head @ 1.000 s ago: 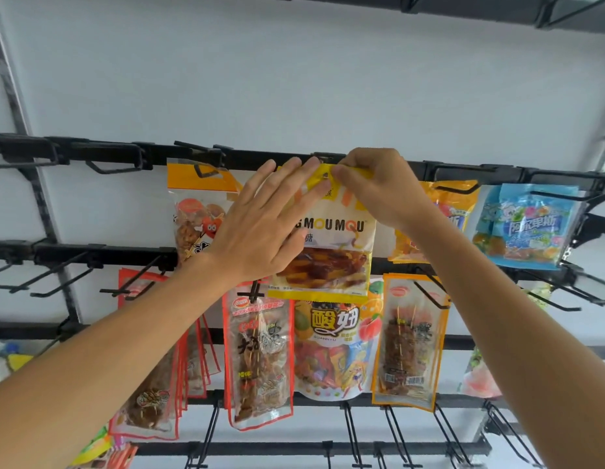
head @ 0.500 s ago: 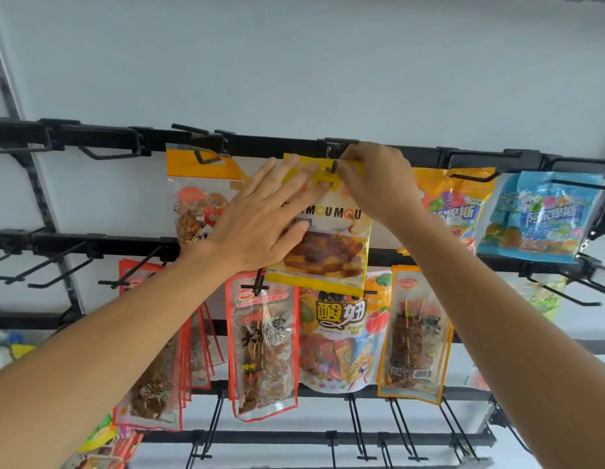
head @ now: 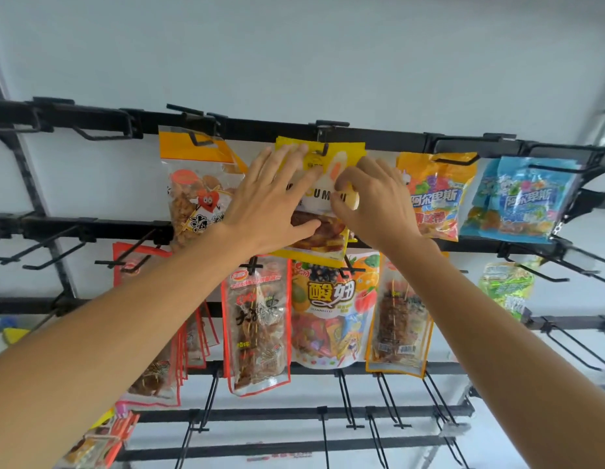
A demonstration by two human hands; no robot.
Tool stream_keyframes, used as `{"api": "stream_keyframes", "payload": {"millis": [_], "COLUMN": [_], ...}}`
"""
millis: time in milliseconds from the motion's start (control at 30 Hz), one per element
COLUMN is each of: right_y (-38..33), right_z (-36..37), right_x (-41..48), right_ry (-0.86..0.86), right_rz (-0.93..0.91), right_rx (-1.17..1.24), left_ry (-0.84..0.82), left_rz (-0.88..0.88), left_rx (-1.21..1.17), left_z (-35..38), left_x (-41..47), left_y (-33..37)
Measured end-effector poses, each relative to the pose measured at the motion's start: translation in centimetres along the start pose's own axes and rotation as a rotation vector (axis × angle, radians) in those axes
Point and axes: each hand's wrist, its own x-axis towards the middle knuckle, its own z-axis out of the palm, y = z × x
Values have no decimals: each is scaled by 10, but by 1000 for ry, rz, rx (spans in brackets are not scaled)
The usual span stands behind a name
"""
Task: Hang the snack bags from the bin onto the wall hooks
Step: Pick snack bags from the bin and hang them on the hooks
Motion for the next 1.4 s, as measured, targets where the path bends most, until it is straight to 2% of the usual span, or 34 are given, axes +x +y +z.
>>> {"api": "stream_keyframes", "payload": {"millis": [200, 367, 567, 700, 767, 900, 1000, 1100, 1400], "right_y": [-2, -11, -23, -36, -47, -76, -104, -137, -242], "right_z": [-2, -20, -45, -59, -69, -88, -95, -96, -78], "right_x": [-6, -17, -27, -37, -45, -71, -100, -135, -219], "right_ry": [-319, -403, -621, -732, -749, -800, -898, -993, -1171], "right_rz": [51, 36, 36, 31, 1, -50, -92, -126, -232], "right_rx": [-31, 18, 147, 166, 191, 276, 334, 353, 490], "left_ry": [-18, -95, -221, -586, -697, -785, -861, -898, -1032], "left_rz": [-28, -36, 2, -133, -185, -323, -464, -547, -647], "left_rx": [44, 21, -56, -198, -224, -264, -377, -384, -370], "left_z": [-4, -15, -51, -93, -115, -147, -163, -179, -184], "left_x": [2, -3, -32, -53, -69, -114, -160, -207, -349], "left_y": [10, 20, 25, 26, 33, 48, 60, 74, 74]}}
